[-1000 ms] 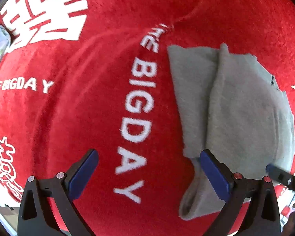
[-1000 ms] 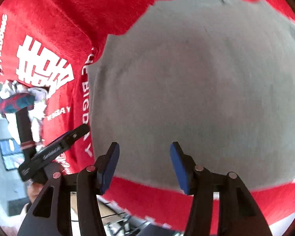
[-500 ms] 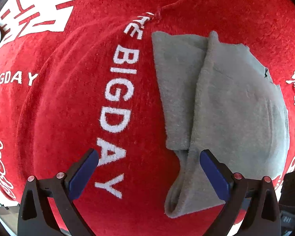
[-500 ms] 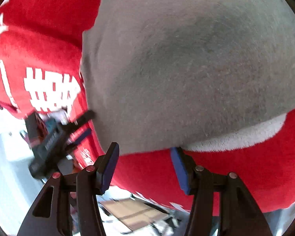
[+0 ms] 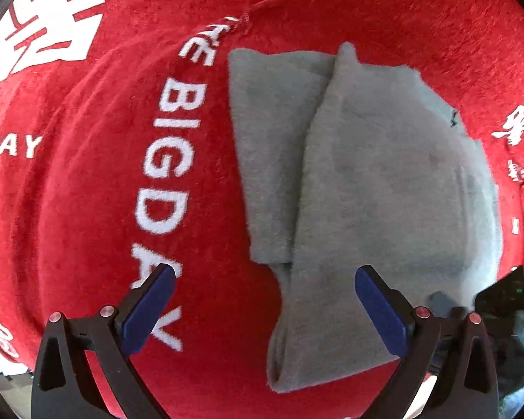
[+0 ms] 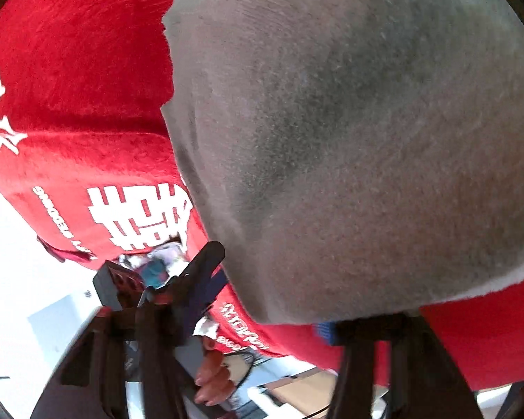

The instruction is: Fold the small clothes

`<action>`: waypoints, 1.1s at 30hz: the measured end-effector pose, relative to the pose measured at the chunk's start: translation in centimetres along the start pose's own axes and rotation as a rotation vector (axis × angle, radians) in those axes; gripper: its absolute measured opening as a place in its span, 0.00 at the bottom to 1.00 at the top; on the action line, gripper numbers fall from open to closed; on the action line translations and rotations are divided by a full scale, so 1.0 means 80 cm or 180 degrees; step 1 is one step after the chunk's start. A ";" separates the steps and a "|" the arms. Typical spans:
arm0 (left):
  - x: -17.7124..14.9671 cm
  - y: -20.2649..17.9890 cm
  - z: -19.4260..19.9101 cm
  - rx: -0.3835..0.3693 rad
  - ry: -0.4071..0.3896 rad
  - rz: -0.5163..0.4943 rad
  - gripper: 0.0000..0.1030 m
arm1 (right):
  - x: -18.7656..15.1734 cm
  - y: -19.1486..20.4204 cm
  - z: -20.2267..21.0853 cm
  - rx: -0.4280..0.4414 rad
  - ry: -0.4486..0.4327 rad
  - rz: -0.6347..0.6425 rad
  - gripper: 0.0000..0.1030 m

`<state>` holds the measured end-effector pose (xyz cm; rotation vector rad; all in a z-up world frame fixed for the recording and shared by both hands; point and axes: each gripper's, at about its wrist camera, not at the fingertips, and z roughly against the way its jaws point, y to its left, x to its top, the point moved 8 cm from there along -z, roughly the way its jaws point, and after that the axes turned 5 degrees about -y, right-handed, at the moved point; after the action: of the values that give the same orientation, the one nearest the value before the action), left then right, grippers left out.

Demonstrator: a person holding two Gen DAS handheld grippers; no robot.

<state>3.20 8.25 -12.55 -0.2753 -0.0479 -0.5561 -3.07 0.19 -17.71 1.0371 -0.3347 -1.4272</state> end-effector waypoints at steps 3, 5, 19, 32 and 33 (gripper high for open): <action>0.010 -0.005 -0.002 -0.0320 0.0054 0.0146 1.00 | 0.001 0.016 0.009 0.0171 0.0001 0.0077 0.08; 0.016 -0.007 -0.006 -0.0509 0.0111 0.0273 1.00 | 0.001 0.035 0.018 0.0297 0.0006 0.0201 0.08; 0.063 -0.120 -0.028 -0.0972 0.0098 0.0102 1.00 | -0.018 0.044 0.012 -0.0394 0.0437 0.1079 0.11; 0.052 -0.130 -0.060 -0.0324 0.0138 -0.0288 1.00 | 0.055 0.070 0.092 -0.1079 -0.0044 0.1769 0.62; 0.053 -0.133 -0.062 -0.0300 0.0131 -0.0282 1.00 | 0.069 0.071 0.094 -0.1116 -0.0132 0.1779 0.56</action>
<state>1.07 -3.94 -14.17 -0.3546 0.0062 -0.6529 -4.01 -8.68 -11.44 0.5661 -0.3546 -0.9555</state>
